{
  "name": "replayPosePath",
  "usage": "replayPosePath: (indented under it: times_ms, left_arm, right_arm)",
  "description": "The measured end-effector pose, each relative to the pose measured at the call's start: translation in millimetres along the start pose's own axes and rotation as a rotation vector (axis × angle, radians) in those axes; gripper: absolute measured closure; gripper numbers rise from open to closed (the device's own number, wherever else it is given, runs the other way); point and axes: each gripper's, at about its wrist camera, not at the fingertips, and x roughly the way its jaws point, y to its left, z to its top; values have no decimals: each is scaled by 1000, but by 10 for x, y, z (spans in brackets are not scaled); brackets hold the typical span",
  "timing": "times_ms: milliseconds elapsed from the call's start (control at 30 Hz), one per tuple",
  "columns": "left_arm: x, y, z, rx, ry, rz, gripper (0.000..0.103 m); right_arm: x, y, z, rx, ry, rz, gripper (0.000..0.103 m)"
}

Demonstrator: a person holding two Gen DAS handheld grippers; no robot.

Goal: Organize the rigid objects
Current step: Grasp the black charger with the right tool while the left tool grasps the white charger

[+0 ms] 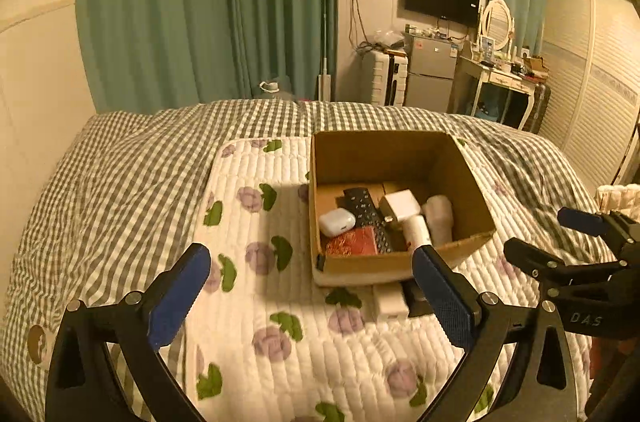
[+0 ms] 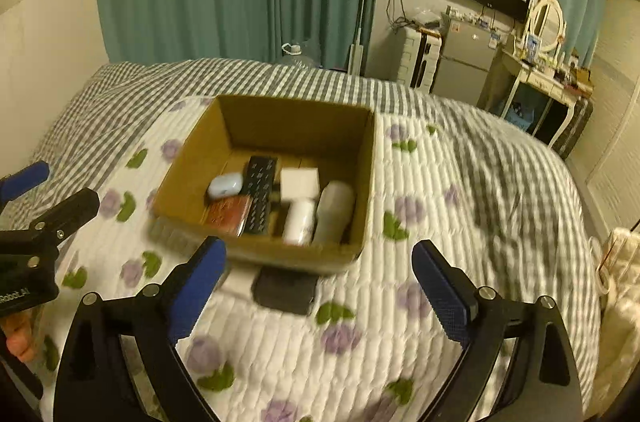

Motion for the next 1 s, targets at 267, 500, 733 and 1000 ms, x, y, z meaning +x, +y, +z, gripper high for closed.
replayPosePath:
  times_ms: [267,500,733,1000]
  left_arm:
    - [237,26,-309,-24,57,18,0]
    - [795,-18,-627,-44,139,47,0]
    - [1021,7,-789,-26,171,74,0]
    - [1070,56,-811,-46,177,83,0]
  right_arm:
    - [248,57,-323,41,16,-6,8]
    - [881,51,-532,66,118,-13,8]
    - [1358,171,-645,70,211,17,11]
    - [1608,141,-662,128,225,32,22]
